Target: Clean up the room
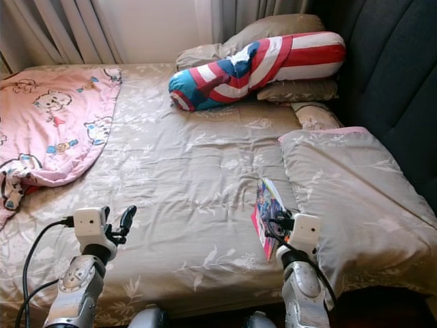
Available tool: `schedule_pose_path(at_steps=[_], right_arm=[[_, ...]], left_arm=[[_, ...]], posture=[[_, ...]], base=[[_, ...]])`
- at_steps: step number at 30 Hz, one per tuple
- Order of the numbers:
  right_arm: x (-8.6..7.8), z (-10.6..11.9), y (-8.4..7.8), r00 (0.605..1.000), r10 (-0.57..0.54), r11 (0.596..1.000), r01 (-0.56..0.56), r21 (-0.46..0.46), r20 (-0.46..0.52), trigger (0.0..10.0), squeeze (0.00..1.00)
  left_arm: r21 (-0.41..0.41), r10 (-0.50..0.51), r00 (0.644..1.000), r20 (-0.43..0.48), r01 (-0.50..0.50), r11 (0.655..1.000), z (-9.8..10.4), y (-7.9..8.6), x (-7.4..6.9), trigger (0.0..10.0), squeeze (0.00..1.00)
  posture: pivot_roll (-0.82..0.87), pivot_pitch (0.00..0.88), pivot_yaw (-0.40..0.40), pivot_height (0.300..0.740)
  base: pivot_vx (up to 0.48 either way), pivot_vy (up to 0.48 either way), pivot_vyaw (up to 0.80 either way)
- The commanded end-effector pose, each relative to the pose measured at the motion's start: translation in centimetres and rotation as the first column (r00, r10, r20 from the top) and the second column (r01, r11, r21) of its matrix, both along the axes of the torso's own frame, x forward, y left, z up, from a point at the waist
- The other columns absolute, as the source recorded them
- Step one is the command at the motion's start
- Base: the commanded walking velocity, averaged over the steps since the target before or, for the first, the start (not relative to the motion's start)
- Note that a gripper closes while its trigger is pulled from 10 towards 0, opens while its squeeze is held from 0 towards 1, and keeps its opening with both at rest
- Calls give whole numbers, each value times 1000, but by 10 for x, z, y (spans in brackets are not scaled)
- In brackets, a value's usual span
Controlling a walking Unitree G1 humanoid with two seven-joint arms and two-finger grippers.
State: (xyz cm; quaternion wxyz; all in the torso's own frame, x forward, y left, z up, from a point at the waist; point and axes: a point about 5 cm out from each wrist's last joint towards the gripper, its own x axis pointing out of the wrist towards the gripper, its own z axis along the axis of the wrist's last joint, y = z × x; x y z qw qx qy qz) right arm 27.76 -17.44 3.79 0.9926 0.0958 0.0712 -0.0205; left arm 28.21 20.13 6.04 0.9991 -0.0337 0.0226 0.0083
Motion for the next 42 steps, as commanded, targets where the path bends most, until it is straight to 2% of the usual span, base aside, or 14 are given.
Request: schedule_pose_path(at_steps=[1,15,20,42], right_arm=[[3,5,2,999,7,1000,-7,-10,31,10000,0],[2,6,5,999,35,999,-34,-28,41,10000,0],[1,6,9,997,64,997,-63,-33,49,10000,0],[3,6,6,998,38,999,-37,-13,50,10000,0]], left_arm=[[3,5,1000,-3,-5,1000,1,3,-1,10000,0],[13,-2,1000,2,2,1000,3,1,0,10000,0],[19,-10,1000,2,10,1000,4,0,0,10000,0],[17,-20,1000,7,20,1000,4,-2,0,10000,0]], posture=[[-18,69,-8,648],[-16,69,-6,648],[-16,69,-5,648],[-16,55,-3,648]], base=[[0,0,0],[0,0,0],[0,0,663],[44,0,64]])
